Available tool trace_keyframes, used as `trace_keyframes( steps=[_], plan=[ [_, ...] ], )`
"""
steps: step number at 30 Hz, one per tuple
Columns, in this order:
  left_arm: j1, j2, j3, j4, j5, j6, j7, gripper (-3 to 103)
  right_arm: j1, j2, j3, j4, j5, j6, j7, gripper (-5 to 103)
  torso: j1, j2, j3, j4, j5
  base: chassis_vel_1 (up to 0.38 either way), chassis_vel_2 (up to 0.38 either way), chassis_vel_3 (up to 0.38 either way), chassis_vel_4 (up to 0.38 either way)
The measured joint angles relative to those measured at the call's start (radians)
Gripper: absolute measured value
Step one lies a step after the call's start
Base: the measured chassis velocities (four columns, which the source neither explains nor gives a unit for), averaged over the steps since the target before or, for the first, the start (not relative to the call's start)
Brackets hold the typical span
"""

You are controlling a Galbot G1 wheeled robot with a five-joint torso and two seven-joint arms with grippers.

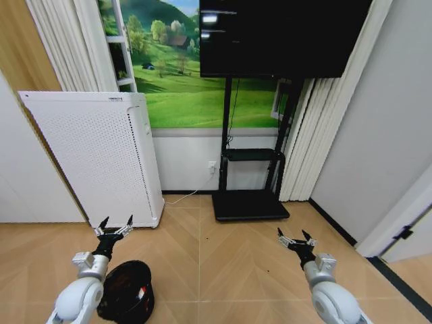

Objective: Pick up the trash bin and place the garbage on the floor into it.

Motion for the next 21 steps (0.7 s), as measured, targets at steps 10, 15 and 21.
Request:
trace_keyframes(
  steps=[10, 15, 21],
  plan=[
    [0.000, 0.000, 0.000, 0.000, 0.000, 0.000, 0.000, 100, 0.000, 0.000, 0.000, 0.000, 0.000, 0.000, 0.000, 100, 0.012, 0.038, 0.027, 0.0000, 0.0000, 0.000, 0.000, 0.000, 0.000],
    [0.000, 0.000, 0.000, 0.000, 0.000, -0.001, 0.000, 100, 0.000, 0.000, 0.000, 0.000, 0.000, 0.000, 0.000, 100, 0.017, 0.058, 0.041, 0.0000, 0.0000, 0.000, 0.000, 0.000, 0.000],
    [0.000, 0.000, 0.000, 0.000, 0.000, -0.001, 0.000, 100, 0.000, 0.000, 0.000, 0.000, 0.000, 0.000, 0.000, 100, 0.025, 0.085, 0.060, 0.0000, 0.0000, 0.000, 0.000, 0.000, 0.000]
  ],
)
